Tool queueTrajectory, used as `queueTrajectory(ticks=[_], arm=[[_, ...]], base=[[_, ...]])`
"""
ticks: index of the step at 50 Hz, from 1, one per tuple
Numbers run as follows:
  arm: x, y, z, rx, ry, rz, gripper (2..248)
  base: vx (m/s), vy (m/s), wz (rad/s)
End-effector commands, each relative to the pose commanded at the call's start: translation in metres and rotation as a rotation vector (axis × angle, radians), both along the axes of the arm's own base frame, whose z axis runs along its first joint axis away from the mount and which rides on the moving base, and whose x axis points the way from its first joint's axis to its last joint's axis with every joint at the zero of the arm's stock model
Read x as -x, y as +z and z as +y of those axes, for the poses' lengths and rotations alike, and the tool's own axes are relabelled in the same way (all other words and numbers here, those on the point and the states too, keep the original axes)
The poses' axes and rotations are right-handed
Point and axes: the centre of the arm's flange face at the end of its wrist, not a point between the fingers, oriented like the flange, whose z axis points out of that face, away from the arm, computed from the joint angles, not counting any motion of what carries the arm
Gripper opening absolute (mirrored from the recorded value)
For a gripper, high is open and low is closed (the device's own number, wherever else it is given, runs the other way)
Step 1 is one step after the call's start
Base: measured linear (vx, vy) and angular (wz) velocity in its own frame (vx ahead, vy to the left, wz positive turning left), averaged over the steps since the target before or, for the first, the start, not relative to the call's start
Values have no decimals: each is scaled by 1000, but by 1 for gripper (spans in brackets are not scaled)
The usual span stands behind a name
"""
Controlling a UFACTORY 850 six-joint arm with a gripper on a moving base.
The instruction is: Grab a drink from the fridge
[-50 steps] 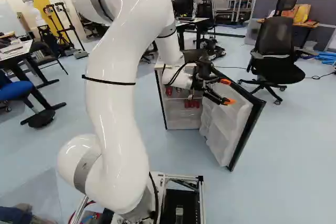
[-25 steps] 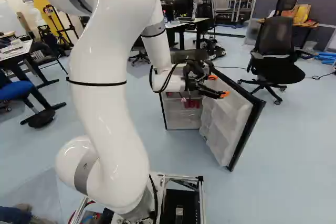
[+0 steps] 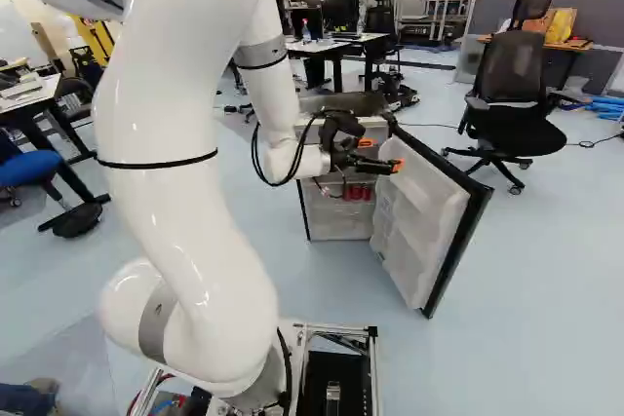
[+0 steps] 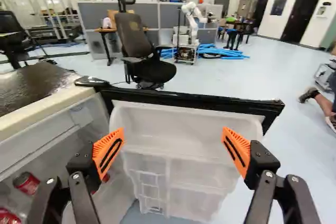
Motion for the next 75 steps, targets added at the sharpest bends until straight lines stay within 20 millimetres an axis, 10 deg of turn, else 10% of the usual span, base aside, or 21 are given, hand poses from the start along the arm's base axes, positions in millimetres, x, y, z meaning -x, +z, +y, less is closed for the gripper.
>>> queueTrajectory(ticks=[75], arm=[[-48,-38,43,8,769,252,247]], base=[[0,0,0]])
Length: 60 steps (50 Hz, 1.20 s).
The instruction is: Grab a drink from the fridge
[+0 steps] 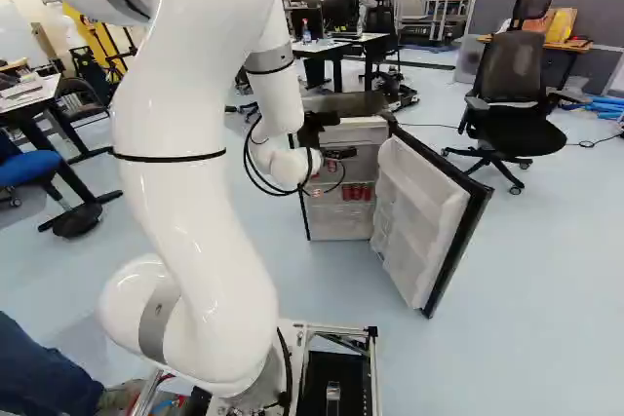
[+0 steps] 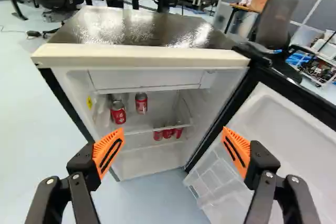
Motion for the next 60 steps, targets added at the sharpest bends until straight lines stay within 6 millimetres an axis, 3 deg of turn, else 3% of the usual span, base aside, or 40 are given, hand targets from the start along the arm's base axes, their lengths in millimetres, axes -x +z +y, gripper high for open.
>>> queueTrajectory(ticks=[34,60], arm=[[-48,-53,-28,-2,53,102,247],[-53,-84,-25,-3,112,147,247]], base=[[0,0,0],[0,0,0]])
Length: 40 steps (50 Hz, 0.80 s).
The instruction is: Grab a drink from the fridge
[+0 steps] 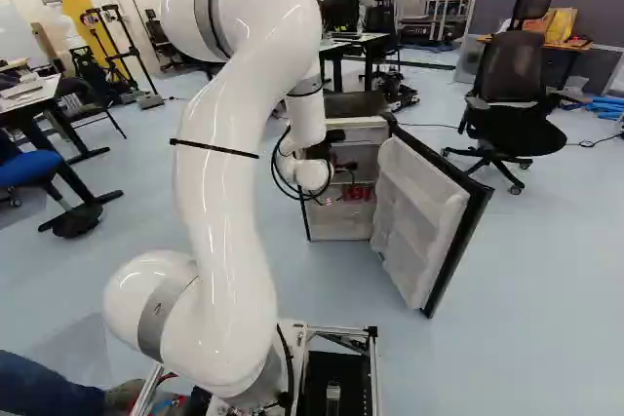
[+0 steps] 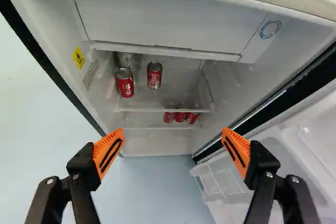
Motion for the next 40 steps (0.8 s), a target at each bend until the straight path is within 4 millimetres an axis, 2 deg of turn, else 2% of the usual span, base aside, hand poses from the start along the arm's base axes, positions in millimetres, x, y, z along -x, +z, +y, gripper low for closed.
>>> queueTrajectory(ticks=[23,40], arm=[[-4,-29,4,-8,63,37,247],[-7,-51,3,-139,-22,53,247]], base=[[0,0,0],[0,0,0]])
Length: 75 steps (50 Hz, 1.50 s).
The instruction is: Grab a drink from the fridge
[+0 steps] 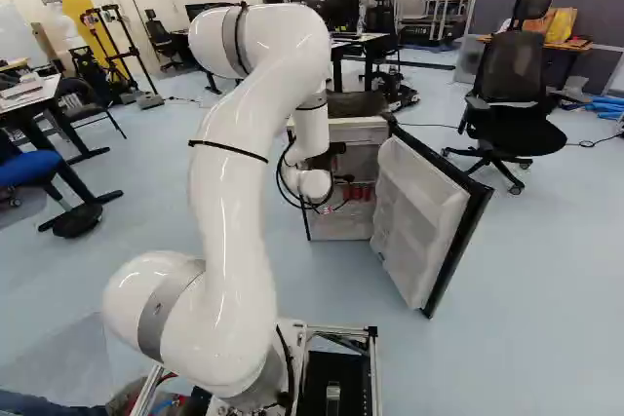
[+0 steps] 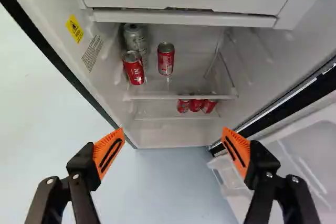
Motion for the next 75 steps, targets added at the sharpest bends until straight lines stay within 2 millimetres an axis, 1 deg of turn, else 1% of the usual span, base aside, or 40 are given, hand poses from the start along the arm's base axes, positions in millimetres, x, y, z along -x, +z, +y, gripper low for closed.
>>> queueTrajectory(ticks=[5,20,31,50,75], arm=[[-1,-6,0,-43,-32,6,247],[-3,-26,0,-47,-23,26,247],[-10,-42,1,-48,6,34,247],[-32,-70,3,-47,59,16,247],[-65,-105,0,-48,120,-82,247]], base=[[0,0,0],[0,0,0],[0,0,0],[0,0,0],[0,0,0]])
